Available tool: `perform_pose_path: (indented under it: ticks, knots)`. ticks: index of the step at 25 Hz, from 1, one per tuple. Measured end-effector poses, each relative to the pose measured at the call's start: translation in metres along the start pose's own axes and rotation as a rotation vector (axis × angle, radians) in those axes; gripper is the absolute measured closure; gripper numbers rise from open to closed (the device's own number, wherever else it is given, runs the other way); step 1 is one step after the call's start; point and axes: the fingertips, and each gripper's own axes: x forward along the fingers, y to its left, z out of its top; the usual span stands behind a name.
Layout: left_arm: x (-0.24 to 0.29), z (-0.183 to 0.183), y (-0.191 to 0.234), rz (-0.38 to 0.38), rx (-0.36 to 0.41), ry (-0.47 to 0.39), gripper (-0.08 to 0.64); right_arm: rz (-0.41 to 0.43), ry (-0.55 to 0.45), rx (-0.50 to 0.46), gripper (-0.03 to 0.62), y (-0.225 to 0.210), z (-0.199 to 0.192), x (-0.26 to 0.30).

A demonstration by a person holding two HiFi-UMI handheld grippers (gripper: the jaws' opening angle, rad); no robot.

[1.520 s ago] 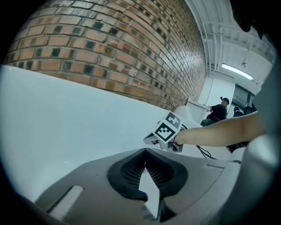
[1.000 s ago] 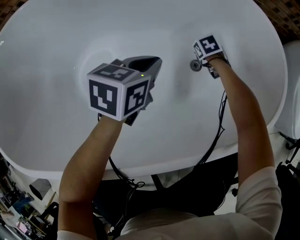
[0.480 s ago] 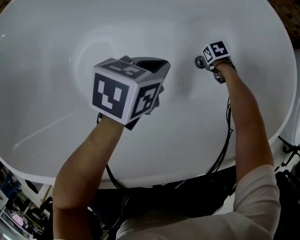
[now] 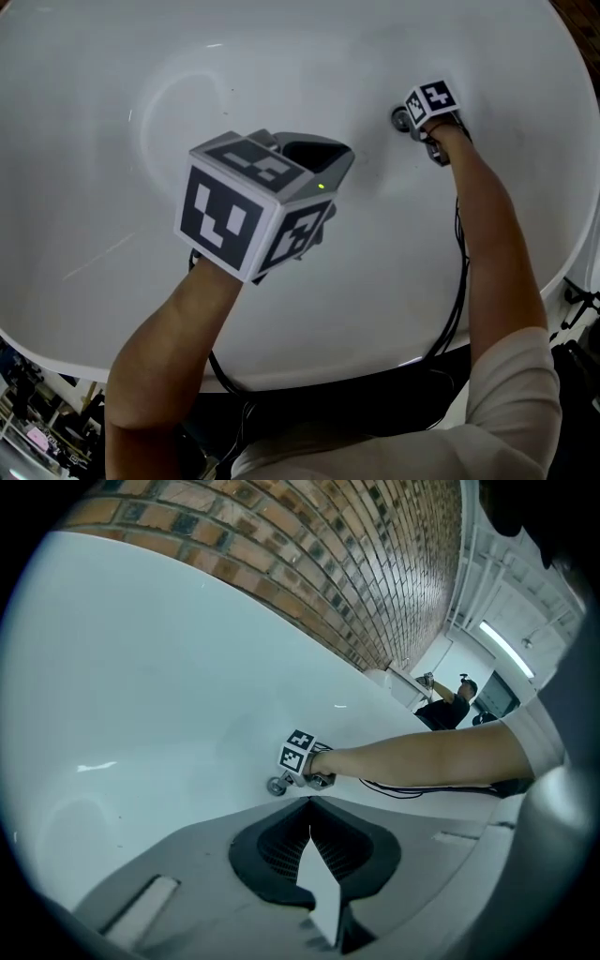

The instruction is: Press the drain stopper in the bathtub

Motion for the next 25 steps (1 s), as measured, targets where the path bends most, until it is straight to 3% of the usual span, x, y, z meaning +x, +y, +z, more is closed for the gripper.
perform_pose_path:
  ticks: [6,25]
  knots:
    - [0.004,0.002,-0.009,-0.023,0.016,0.011,0.552,-0.051,0.008,0.012,0.574,-0.002,0.0,0.004]
    - [0.007,-0.001,-0.008,-0.038,0.013,0.012,0.552,-0.059,-0.014,0.016,0.574,-0.001,0.001,0.012]
